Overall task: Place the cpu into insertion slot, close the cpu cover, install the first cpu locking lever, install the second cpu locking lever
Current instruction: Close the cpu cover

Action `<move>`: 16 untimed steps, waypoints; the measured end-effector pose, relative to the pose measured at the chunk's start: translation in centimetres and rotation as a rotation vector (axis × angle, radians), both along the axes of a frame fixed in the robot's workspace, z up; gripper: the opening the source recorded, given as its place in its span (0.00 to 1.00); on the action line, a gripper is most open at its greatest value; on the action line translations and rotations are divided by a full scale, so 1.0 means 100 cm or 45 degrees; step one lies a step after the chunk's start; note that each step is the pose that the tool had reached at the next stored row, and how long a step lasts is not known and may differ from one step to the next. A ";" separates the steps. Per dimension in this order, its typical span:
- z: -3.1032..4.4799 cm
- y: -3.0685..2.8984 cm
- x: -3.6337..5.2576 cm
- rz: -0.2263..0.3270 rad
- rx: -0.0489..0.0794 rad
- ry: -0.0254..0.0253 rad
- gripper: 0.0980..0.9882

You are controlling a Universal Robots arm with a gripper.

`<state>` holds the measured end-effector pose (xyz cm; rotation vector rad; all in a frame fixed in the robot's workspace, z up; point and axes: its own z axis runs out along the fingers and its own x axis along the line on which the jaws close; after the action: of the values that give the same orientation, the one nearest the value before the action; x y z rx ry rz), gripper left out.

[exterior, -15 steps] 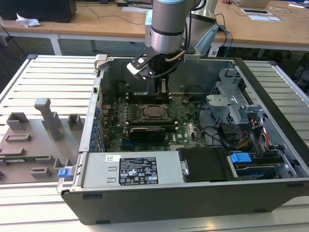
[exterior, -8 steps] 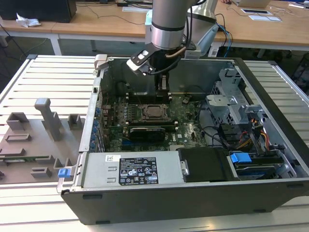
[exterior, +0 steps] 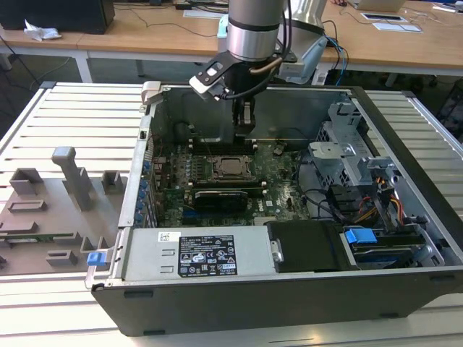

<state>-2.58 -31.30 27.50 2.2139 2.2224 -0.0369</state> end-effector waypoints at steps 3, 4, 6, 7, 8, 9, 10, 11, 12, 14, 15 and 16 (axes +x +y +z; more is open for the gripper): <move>0.0038 0.0000 0.0000 0.000 0.000 0.0000 0.01; 0.0056 0.0000 0.0000 0.000 0.000 -0.0001 0.01; 0.0077 0.0000 0.0000 0.000 0.000 -0.0001 0.01; 0.0092 0.0000 0.0000 0.000 0.000 0.0000 0.01; 0.0108 0.0000 0.0000 0.000 0.000 0.0000 0.01; 0.0122 0.0000 0.0000 0.000 0.000 -0.0001 0.01; 0.0131 0.0000 0.0000 0.000 0.000 0.0000 0.01; 0.0148 0.0000 0.0000 0.000 0.000 0.0000 0.01; 0.0165 0.0000 0.0000 0.000 0.000 -0.0001 0.01; 0.0196 0.0000 0.0000 0.000 0.000 0.0000 0.01; 0.0211 0.0000 0.0000 0.000 0.000 0.0000 0.01; 0.0225 0.0000 0.0000 0.000 0.000 0.0000 0.01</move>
<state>-2.58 -31.29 29.75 2.2140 2.2223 -0.0368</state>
